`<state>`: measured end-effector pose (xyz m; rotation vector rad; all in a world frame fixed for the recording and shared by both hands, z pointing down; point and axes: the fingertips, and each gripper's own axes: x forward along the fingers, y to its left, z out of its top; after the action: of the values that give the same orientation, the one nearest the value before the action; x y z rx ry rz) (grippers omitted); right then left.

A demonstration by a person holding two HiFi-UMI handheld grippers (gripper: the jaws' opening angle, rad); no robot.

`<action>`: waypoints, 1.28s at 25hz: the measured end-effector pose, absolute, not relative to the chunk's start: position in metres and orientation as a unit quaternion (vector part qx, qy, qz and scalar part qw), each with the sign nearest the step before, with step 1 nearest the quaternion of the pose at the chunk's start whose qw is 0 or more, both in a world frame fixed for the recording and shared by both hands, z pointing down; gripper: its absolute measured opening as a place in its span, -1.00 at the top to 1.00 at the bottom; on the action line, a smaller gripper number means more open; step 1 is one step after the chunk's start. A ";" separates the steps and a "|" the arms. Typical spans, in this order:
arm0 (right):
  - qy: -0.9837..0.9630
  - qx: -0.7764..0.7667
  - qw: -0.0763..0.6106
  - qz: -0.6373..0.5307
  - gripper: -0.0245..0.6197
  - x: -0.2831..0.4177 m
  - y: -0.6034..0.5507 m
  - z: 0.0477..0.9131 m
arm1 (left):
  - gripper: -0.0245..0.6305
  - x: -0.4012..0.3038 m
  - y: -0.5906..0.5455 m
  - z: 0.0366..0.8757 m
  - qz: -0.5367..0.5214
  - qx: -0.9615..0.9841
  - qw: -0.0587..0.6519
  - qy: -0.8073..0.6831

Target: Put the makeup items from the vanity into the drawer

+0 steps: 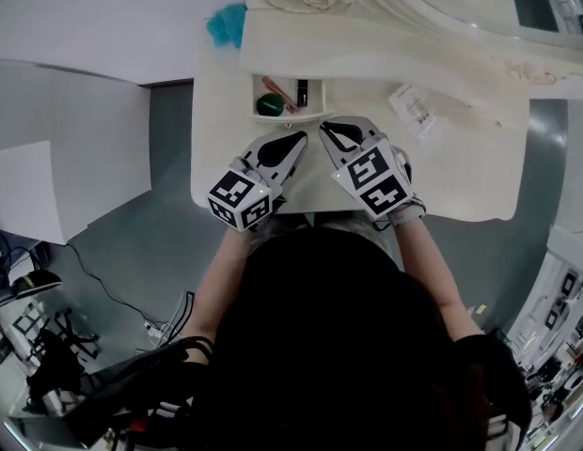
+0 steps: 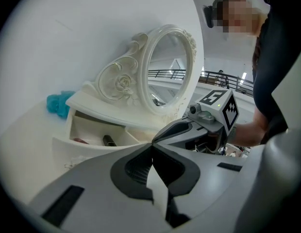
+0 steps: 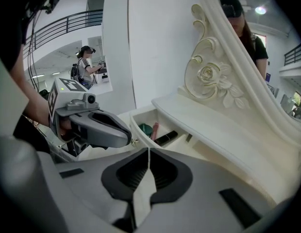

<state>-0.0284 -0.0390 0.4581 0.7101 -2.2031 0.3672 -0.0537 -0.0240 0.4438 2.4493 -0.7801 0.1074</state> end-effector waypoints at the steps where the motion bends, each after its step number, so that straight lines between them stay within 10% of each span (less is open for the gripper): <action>1: -0.865 0.282 0.388 0.146 0.83 -0.023 -0.039 0.458 | 0.88 -0.048 -0.024 0.444 0.042 0.915 0.279 -0.287; 32: -0.825 0.360 0.384 0.205 0.83 0.102 -0.022 0.470 | 0.88 0.077 -0.018 0.450 0.085 0.938 0.278 -0.190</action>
<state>0.1020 -0.0216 0.4698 0.9167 -2.1037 0.5214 0.0768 -0.0182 0.4501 2.5159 -0.5108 0.2269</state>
